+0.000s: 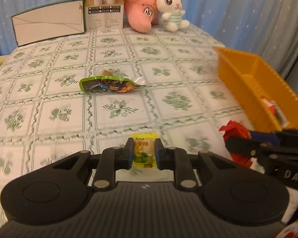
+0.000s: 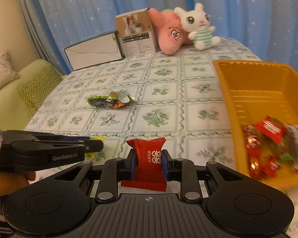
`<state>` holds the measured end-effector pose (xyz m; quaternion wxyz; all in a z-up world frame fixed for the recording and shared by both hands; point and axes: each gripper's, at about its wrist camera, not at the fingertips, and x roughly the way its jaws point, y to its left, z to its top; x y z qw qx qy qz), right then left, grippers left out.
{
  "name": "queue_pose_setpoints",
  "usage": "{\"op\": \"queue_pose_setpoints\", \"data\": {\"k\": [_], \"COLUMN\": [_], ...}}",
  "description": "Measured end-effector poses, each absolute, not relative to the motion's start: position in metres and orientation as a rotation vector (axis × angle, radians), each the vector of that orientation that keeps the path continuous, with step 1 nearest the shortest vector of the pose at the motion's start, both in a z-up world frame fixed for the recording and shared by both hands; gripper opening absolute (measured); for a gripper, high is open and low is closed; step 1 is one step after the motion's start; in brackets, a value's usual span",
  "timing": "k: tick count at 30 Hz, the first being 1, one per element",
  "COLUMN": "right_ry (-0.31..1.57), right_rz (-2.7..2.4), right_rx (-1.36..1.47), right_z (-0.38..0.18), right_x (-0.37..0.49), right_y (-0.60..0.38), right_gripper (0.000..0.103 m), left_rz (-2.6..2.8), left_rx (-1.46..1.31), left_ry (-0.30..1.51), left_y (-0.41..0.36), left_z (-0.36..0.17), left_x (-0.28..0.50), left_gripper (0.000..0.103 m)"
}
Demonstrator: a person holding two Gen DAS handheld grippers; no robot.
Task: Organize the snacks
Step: 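Grasp the yellow-wrapped candy with the left tool while the right holds the red candy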
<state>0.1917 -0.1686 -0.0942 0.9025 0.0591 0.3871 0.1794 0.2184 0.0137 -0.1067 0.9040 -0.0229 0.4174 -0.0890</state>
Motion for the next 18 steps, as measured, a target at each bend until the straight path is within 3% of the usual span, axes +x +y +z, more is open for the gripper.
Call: {"op": "queue_pose_setpoints", "data": {"k": [18], "right_ry": [0.741], "right_rz": [0.219], "right_rx": [0.183], "right_z": [-0.033], "right_x": [0.123], "right_y": [-0.239], "right_gripper": [0.027], "left_rz": [-0.232], "left_rx": [-0.040], "left_ry": [0.772], "left_y": [-0.062], "left_z": [-0.037], "left_x": [0.134], "left_gripper": [0.019]}}
